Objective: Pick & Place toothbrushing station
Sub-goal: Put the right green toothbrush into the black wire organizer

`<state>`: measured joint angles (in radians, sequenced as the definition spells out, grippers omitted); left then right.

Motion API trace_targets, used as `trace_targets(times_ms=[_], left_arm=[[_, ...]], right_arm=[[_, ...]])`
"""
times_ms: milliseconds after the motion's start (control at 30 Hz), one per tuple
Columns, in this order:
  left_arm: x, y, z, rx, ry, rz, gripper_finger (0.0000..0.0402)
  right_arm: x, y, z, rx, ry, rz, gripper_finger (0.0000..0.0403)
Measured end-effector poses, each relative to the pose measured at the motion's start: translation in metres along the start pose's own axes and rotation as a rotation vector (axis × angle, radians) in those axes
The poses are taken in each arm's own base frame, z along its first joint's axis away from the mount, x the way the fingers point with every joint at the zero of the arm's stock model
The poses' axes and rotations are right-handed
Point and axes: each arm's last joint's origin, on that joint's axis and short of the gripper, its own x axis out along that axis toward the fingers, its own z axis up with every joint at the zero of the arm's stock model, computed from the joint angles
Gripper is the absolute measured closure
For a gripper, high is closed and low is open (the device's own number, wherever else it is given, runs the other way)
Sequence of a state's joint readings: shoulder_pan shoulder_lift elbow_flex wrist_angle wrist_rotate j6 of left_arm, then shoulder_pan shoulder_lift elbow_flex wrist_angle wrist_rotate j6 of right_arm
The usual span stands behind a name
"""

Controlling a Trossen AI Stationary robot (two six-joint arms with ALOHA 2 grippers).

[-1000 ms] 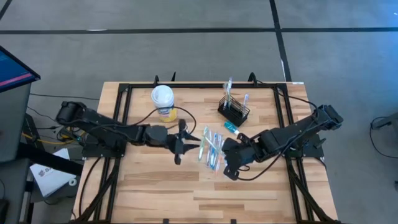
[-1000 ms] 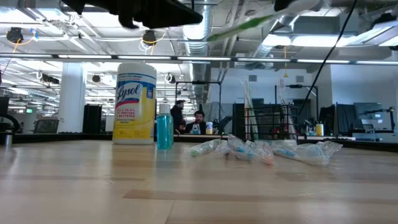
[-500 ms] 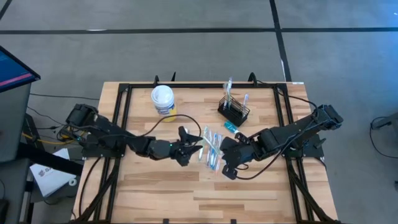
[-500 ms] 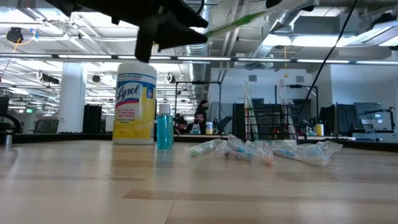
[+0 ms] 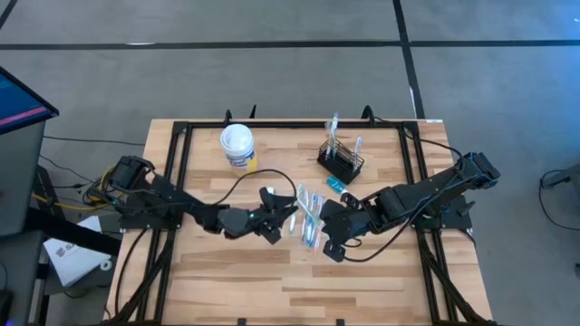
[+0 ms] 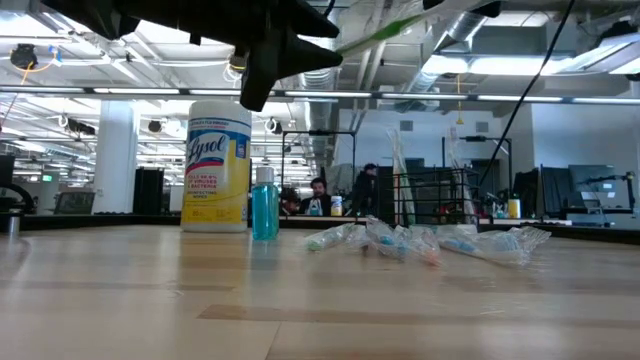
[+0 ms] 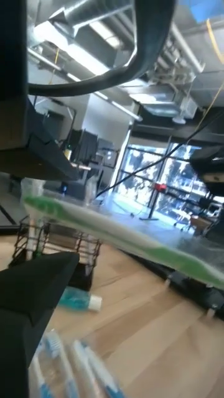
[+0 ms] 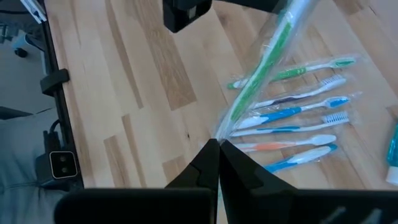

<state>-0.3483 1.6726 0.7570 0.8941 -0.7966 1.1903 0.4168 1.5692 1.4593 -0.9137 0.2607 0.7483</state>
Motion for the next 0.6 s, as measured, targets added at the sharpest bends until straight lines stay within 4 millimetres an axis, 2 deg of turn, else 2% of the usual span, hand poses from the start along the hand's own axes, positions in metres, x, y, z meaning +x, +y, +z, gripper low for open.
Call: trace_targets(times_ms=[600], left_arm=[[0.0022, 0.0018, -0.0032, 0.032, 0.045, 0.021, 0.0266]], right_arm=[[0.0007, 0.0049, 0.0050, -0.027, -0.050, 0.044, 0.0403]])
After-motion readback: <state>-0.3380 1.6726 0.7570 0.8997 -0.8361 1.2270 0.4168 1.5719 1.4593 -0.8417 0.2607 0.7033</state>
